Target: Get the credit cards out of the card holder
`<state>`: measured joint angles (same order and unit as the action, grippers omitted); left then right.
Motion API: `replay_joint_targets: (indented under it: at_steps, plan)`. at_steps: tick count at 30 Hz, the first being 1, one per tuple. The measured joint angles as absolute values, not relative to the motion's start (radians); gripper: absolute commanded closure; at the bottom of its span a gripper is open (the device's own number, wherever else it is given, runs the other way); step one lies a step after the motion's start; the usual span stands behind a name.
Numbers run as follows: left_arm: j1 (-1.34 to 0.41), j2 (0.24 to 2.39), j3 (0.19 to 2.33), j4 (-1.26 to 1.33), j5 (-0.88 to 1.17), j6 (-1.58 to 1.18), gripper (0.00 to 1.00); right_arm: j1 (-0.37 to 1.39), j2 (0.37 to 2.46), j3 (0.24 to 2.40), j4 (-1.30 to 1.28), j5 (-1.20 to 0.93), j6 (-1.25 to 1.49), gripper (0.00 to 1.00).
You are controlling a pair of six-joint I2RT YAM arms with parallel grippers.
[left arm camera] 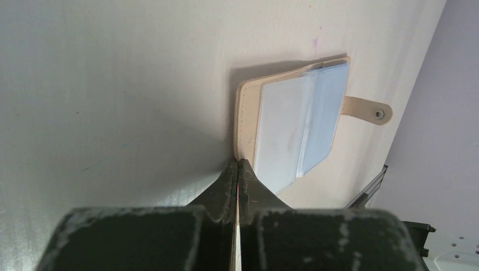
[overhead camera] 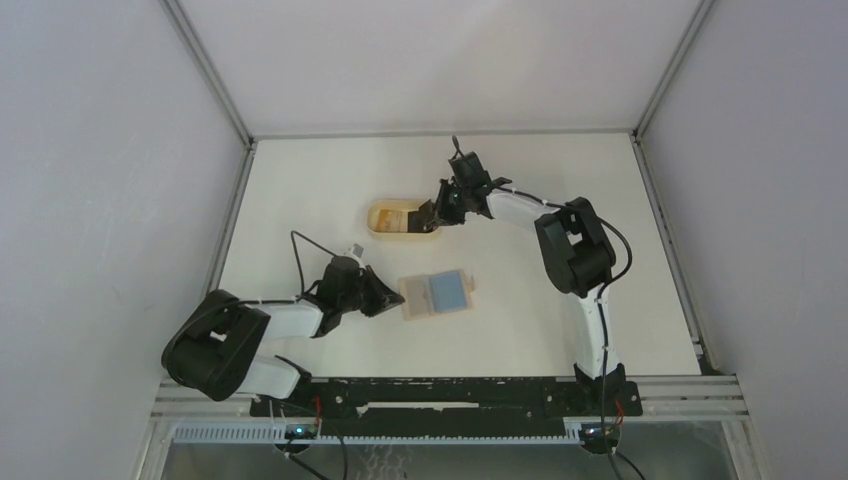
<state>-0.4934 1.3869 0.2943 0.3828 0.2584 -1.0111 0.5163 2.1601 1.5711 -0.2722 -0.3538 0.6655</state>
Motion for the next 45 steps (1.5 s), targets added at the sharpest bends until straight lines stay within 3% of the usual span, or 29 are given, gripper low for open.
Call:
replay_joint_targets:
  at_steps: [5, 9, 17, 25, 33, 45]
  plan:
    - [-0.493, 1.386, 0.294, 0.382, 0.258, -1.011, 1.00, 0.510, 2.160, 1.568, -0.272, -0.352, 0.664, 0.74]
    - [-0.493, 1.380, 0.301, 0.361, 0.255, -1.006, 1.00, 0.510, 2.156, 1.566, -0.274, -0.348, 0.647, 0.48]
    - [-0.493, 1.294, 0.320, 0.222, 0.217, -0.967, 1.00, 0.511, 2.012, 1.549, -0.303, -0.286, 0.579, 0.28]
    - [-0.493, 1.135, 0.514, -0.110, 0.140, -0.864, 1.00, 0.536, 1.695, 1.367, -0.258, -0.182, 0.526, 0.26]
    - [-0.503, 1.130, 0.736, -0.347, 0.079, -0.775, 1.00, 0.552, 1.582, 1.116, -0.236, -0.161, 0.523, 0.26]
    - [-0.748, 1.402, 1.048, -0.615, -0.127, -0.711, 1.00, 0.518, 1.478, 1.007, -0.185, -0.166, 0.525, 0.26]
